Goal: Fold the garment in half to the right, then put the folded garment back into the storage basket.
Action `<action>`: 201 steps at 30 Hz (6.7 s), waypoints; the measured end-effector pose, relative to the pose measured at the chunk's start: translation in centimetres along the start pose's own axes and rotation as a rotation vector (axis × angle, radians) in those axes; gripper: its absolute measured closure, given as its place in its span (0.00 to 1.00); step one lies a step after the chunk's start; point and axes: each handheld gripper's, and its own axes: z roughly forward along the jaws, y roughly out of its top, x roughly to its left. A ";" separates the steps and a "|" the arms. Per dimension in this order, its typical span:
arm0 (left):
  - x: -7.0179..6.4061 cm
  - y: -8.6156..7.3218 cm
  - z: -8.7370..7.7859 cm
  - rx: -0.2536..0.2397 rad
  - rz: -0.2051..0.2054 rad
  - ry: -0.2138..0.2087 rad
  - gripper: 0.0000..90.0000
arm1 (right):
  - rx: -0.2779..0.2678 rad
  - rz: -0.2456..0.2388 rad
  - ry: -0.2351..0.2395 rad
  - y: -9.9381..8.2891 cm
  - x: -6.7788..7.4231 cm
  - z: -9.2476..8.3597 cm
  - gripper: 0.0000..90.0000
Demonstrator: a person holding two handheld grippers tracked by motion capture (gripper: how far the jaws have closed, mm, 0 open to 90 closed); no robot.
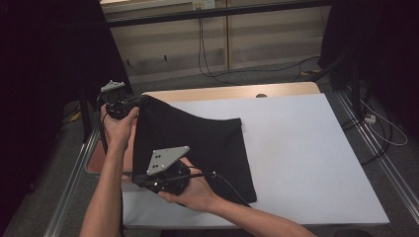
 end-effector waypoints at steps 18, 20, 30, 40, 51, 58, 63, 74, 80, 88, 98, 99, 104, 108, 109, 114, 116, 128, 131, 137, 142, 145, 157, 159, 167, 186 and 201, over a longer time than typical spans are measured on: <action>-3.1 -0.5 2.6 0.025 0.044 -0.058 0.96 | 0.017 0.036 -0.026 -2.3 -0.2 -2.4 0.98; -3.5 -0.5 2.9 0.023 0.042 -0.065 0.96 | 0.017 0.042 -0.034 -2.6 -0.3 -2.9 0.98; -5.8 -1.0 5.2 0.045 0.054 -0.101 0.96 | 0.042 0.059 -0.074 -4.2 -0.4 -5.9 0.98; -7.8 -0.9 7.1 0.062 0.071 -0.126 0.96 | 0.057 0.092 -0.105 -6.1 -0.5 -8.3 0.98; -9.8 -1.5 9.2 0.079 0.072 -0.149 0.96 | 0.086 0.119 -0.131 -8.0 -0.3 -10.2 0.98; -10.7 -1.3 9.8 0.088 0.084 -0.160 0.96 | 0.103 0.139 -0.148 -9.1 -0.1 -11.3 0.98; -11.5 -1.4 10.4 0.093 0.090 -0.174 0.96 | 0.109 0.148 -0.158 -9.7 0.0 -12.1 0.98; -13.0 -1.3 11.6 0.104 0.099 -0.199 0.96 | 0.115 0.173 -0.183 -10.9 0.0 -13.6 0.98; -13.8 -1.5 12.3 0.113 0.108 -0.211 0.96 | 0.121 0.176 -0.185 -11.2 0.1 -14.0 0.98; -14.9 -2.2 13.7 0.139 0.112 -0.219 0.96 | 0.129 0.185 -0.200 -11.8 0.0 -14.7 0.98; -15.8 -2.7 15.2 0.159 0.101 -0.228 0.95 | 0.144 0.196 -0.214 -12.7 -0.1 -15.7 0.98; -15.8 -2.8 15.4 0.165 0.098 -0.226 0.95 | 0.145 0.203 -0.218 -12.9 -0.1 -15.9 0.98; -16.1 -3.5 16.4 0.187 0.093 -0.215 0.95 | 0.170 0.223 -0.228 -13.9 -0.3 -16.3 0.98; -16.5 -3.9 16.9 0.186 0.088 -0.194 0.93 | 0.187 0.232 -0.233 -14.5 -0.4 -16.4 0.98; -16.6 -3.8 16.9 0.185 0.105 -0.190 0.92 | 0.188 0.234 -0.233 -14.6 -0.5 -16.5 0.98; -16.5 -3.6 16.6 0.173 0.089 -0.178 0.75 | 0.211 0.234 -0.246 -15.0 -0.8 -16.4 0.98; -16.4 -3.6 16.4 0.163 0.092 -0.187 0.72 | 0.217 0.234 -0.251 -15.1 -0.9 -16.4 0.98; -14.7 -4.3 14.2 0.164 0.062 -0.183 0.44 | 0.249 0.270 -0.277 -16.3 -0.9 -17.5 0.97; -14.2 -4.6 13.6 0.169 0.072 -0.178 0.41 | 0.243 0.275 -0.284 -16.4 -0.7 -18.0 0.97; -13.8 -4.9 12.5 0.169 0.093 -0.169 0.35 | 0.246 0.291 -0.298 -16.7 -0.3 -18.7 0.97; -13.6 -5.4 11.7 0.168 0.099 -0.165 0.28 | 0.269 0.309 -0.304 -17.3 -0.3 -18.9 0.96; -13.4 -5.9 11.2 0.169 0.095 -0.162 0.25 | 0.281 0.328 -0.309 -17.5 -0.5 -18.9 0.95; -12.8 -6.9 9.5 0.161 0.110 -0.149 0.19 | 0.296 0.363 -0.336 -18.1 -0.5 -19.8 0.86; -12.8 -7.0 9.1 0.158 0.116 -0.148 0.17 | 0.296 0.367 -0.338 -18.2 -0.5 -19.8 0.83; -12.7 -7.3 7.0 0.135 0.127 -0.158 0.05 | 0.249 0.375 -0.366 -17.9 -0.8 -20.2 0.63; -13.4 -10.7 1.5 0.098 0.185 -0.184 0.05 | 0.185 0.330 -0.368 -17.4 -1.8 -19.5 0.43; -13.4 -13.1 -0.7 0.111 0.197 -0.205 0.05 | 0.199 0.275 -0.325 -16.3 -2.0 -17.6 0.43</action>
